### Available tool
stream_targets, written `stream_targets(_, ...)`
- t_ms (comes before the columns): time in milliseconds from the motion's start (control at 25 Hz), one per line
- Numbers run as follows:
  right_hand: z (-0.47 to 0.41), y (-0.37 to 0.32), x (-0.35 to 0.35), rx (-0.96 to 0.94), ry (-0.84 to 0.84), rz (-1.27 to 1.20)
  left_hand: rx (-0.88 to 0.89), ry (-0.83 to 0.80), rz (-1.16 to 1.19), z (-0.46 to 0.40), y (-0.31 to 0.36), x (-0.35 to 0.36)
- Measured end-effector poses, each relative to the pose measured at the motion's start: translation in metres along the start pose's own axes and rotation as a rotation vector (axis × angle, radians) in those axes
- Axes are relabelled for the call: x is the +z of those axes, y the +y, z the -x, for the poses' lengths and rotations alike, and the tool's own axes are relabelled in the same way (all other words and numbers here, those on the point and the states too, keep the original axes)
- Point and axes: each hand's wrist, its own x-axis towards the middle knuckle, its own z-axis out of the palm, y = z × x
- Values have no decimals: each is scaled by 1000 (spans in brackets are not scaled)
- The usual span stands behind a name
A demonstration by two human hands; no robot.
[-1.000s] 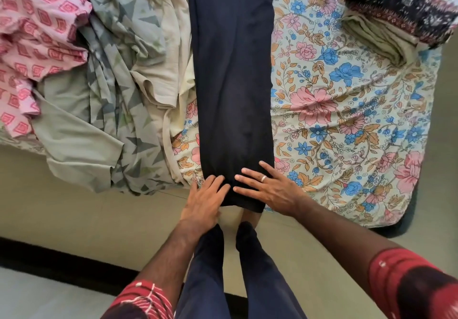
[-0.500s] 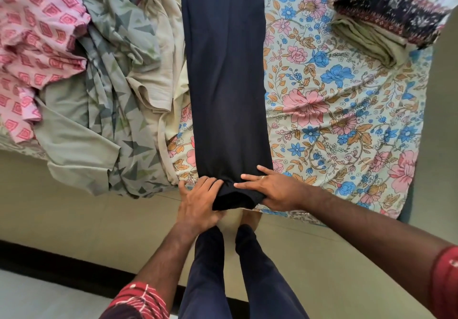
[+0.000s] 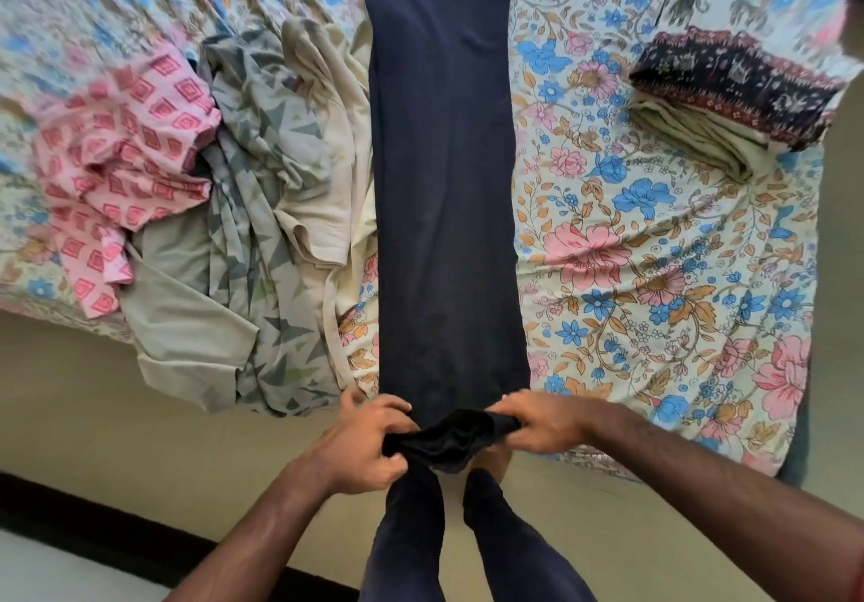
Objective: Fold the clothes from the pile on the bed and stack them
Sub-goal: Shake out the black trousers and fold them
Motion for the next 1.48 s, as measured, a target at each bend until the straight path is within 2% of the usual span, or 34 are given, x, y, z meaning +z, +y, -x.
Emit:
stream_targets(80,4,-8,-11,2,43,-136,-50,-17,236,-4,8,-22)
stream_targets(200,7,-24,-48,2,142,-402,-27,-32,785,-23,9,-67)
stream_targets(280,4,-28,-77,-16,211,-578,-32,-20,986,-44,8,-103)
stream_targets(400,-16,-32,-124,-38,309,-812,-49,-19,1167,-95,3,-156)
stream_targets(480,-35,-31,-147,-18,430,-938,-105,49,1189,-129,-2,-176)
stream_targets(600,-64,-18,-160,56,664,-930,-371,289,1061,-166,-19,-167)
stream_targets(720,-79,-8,-154,88,810,-853,-485,299,959,-179,-33,-140)
stream_targets(840,-84,-11,-153,33,805,-849,-491,341,918,-180,-32,-127)
stream_targets(960,-85,-12,-156,-13,778,-937,-400,378,1064,-175,-26,-128)
stream_targets(1000,-86,-14,-156,29,838,-866,-389,407,1023,-174,-26,-127)
stream_targets(1120,-85,-15,-148,276,1087,-492,-435,556,617,-167,-26,-116)
stream_targets(1160,-80,-15,-142,306,1146,-392,-431,597,533,-160,-24,-111)
stream_targets(1240,-67,-6,-125,244,1185,-108,-360,658,334,-142,-24,-94)
stream_targets(1360,-46,20,-95,177,1004,481,-152,648,-174,-116,-38,-64)
stream_targets(1480,-37,41,-73,228,703,755,-54,435,-421,-108,-51,-46)
